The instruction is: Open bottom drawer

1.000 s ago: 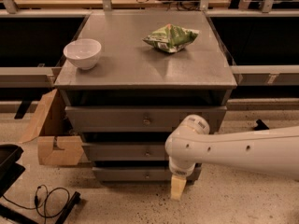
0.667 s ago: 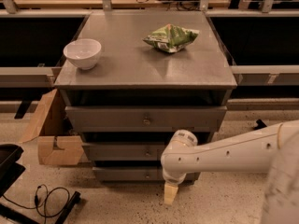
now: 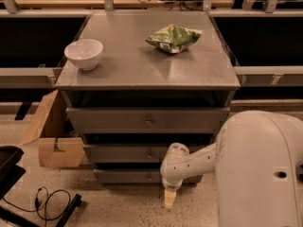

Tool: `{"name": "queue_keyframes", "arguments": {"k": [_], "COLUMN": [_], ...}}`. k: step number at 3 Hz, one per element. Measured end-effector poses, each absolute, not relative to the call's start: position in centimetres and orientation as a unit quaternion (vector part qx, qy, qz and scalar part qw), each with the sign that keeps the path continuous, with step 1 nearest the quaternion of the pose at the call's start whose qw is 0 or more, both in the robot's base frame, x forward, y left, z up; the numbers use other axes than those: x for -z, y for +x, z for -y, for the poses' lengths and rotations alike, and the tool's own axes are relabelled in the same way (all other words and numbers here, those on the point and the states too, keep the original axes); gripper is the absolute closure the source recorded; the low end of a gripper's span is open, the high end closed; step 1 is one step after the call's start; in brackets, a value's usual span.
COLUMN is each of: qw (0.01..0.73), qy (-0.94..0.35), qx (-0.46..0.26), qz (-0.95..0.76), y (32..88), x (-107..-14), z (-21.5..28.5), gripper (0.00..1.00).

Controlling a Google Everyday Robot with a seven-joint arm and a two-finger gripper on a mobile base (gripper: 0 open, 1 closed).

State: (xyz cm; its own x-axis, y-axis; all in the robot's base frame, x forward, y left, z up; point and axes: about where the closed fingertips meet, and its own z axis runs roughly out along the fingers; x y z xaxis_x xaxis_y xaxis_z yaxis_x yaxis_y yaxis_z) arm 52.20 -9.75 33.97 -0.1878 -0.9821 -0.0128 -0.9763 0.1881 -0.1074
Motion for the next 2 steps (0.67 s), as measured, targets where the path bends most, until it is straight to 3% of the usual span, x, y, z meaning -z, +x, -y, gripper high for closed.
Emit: {"name": "queue_keyframes", "arguments": {"k": [2], "qw": [0.04], "qy": [-0.643], "qx": [0.027], "qz": [-0.765], "y": [52.4], "x": [-31.4], "z": [9.5], "gripper": [0.0]}}
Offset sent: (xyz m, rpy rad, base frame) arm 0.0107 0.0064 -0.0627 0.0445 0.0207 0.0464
